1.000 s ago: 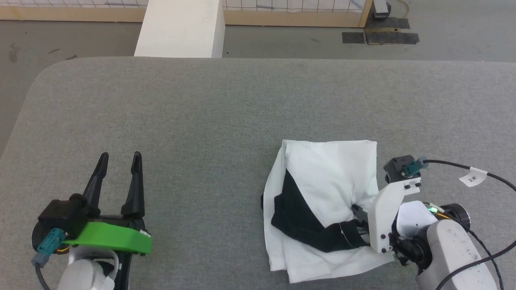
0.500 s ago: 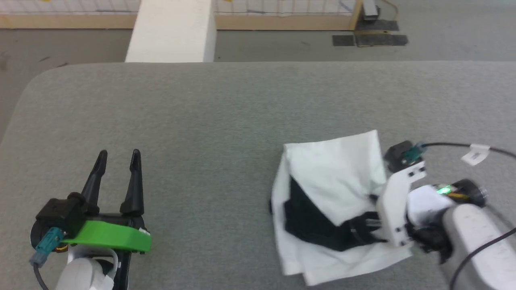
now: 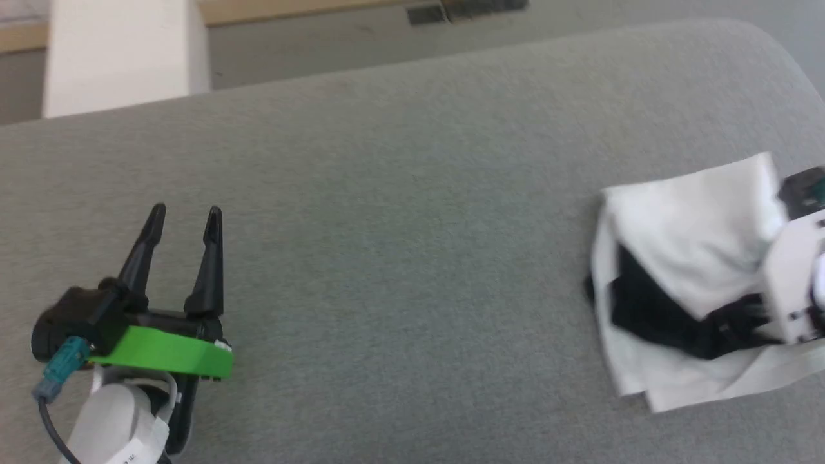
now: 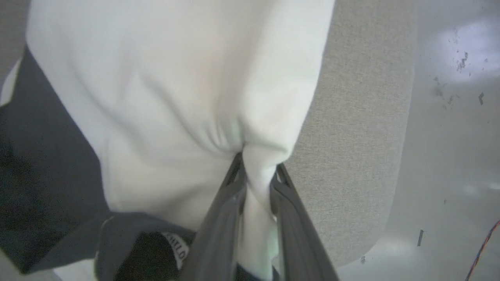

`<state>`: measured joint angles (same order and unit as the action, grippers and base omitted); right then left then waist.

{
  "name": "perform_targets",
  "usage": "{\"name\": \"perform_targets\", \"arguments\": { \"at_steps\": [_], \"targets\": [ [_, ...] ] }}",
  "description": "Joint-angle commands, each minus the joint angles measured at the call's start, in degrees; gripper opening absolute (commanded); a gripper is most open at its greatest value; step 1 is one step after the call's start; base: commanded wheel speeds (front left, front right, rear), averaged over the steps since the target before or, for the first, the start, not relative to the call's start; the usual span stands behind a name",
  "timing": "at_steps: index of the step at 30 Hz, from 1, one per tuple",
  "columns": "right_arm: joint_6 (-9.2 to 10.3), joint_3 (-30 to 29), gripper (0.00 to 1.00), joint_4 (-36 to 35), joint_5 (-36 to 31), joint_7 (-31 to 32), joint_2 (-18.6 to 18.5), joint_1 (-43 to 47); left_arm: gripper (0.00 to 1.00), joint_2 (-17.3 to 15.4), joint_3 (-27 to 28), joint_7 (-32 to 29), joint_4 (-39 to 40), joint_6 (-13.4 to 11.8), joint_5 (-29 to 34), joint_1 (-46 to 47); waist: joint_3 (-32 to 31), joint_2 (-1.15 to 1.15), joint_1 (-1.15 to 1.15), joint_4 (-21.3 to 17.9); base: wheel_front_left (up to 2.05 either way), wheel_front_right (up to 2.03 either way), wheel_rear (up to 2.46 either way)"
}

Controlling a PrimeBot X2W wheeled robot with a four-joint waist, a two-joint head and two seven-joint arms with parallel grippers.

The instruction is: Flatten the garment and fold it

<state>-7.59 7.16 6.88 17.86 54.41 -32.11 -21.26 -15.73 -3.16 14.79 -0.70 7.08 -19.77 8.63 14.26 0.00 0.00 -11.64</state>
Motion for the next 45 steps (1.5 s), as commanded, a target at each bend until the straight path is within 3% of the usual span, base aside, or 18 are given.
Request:
{"name": "perform_targets", "arguments": {
  "at_steps": [1,12,26,27,28,39,45],
  "targets": [
    [0.10,-1.28,0.00,0.98,-0.88,-0.57,-1.04,-1.35,1.00,-0.89,-0.01,0.20,0.38,0.41,0.12,1.18,5.90,0.00,0.00,-5.38,0.00,0.00,0.00],
    [0.10,-13.34,0.00,8.55,-9.45,-6.08,-2.93,-6.48,1.00,-5.40,1.19,-2.41,4.47,-0.03,0.23,3.97,14.74,0.00,0.00,-4.86,0.00,0.00,0.00],
    [0.10,-23.78,0.00,15.48,-20.59,-13.94,0.89,-14.04,1.00,-10.17,5.44,-6.12,12.08,-1.62,-0.35,2.40,21.21,0.00,0.00,-3.54,0.00,0.00,0.00],
    [0.10,-24.13,0.21,15.64,-21.30,-14.45,1.18,-14.38,1.00,-10.32,5.65,-6.27,12.44,-1.73,-0.41,2.22,21.30,0.00,0.00,-3.62,0.00,0.00,0.00],
    [0.10,-24.48,1.00,16.04,-22.22,-14.61,1.49,-14.71,1.00,-10.51,5.93,-6.49,12.89,-1.90,-0.51,2.01,21.43,0.00,0.00,-3.76,0.00,0.00,0.00],
    [0.10,-28.00,1.00,15.91,-23.60,-20.58,5.23,-19.03,1.00,-10.88,7.53,-6.79,13.82,-3.39,-1.17,0.12,18.23,0.00,0.00,-5.96,0.00,0.00,0.00],
    [0.10,-25.17,1.00,12.52,-18.40,-30.02,8.32,-23.00,1.00,-9.63,7.96,-5.17,11.89,-4.20,-2.00,-1.16,12.75,0.00,0.00,-7.24,0.00,0.00,0.00]
  ]
}}
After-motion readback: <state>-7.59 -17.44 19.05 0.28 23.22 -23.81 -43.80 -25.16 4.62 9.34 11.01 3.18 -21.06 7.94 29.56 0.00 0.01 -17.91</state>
